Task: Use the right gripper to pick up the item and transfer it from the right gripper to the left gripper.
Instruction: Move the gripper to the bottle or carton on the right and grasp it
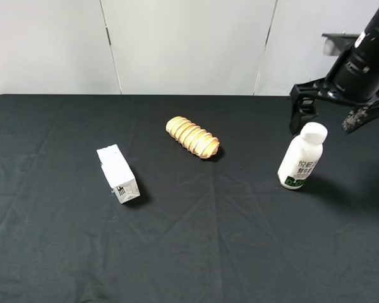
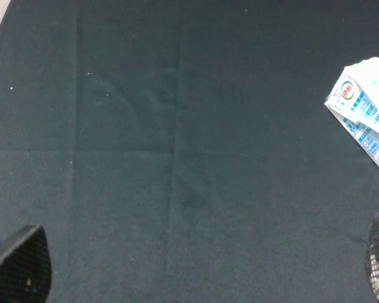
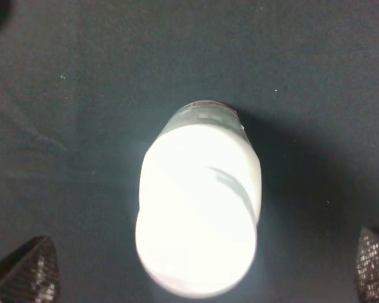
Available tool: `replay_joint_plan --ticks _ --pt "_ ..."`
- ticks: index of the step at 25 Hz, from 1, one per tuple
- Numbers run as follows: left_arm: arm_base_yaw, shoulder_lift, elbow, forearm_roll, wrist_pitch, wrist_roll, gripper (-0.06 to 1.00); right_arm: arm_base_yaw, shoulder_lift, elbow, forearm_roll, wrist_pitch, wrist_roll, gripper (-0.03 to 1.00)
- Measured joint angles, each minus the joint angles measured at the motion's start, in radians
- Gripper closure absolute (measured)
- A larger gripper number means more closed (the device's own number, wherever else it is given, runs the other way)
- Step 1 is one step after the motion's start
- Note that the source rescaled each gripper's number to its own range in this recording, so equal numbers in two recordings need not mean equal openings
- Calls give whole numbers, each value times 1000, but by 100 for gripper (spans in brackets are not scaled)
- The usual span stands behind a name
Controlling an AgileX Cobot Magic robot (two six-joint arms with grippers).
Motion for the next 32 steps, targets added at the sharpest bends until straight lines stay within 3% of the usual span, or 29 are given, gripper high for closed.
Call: replay_joint_plan --ticks 16,29,31,32 --pt "0 0 0 0 0 0 -5 0 167 4 3 -55 0 -3" --pt "0 0 0 0 0 0 -5 0 181 35 3 -95 0 -3" --pt "0 0 0 0 0 0 -5 0 181 35 3 -95 0 10" --pt "0 0 0 0 0 0 -5 0 181 35 3 -95 0 24"
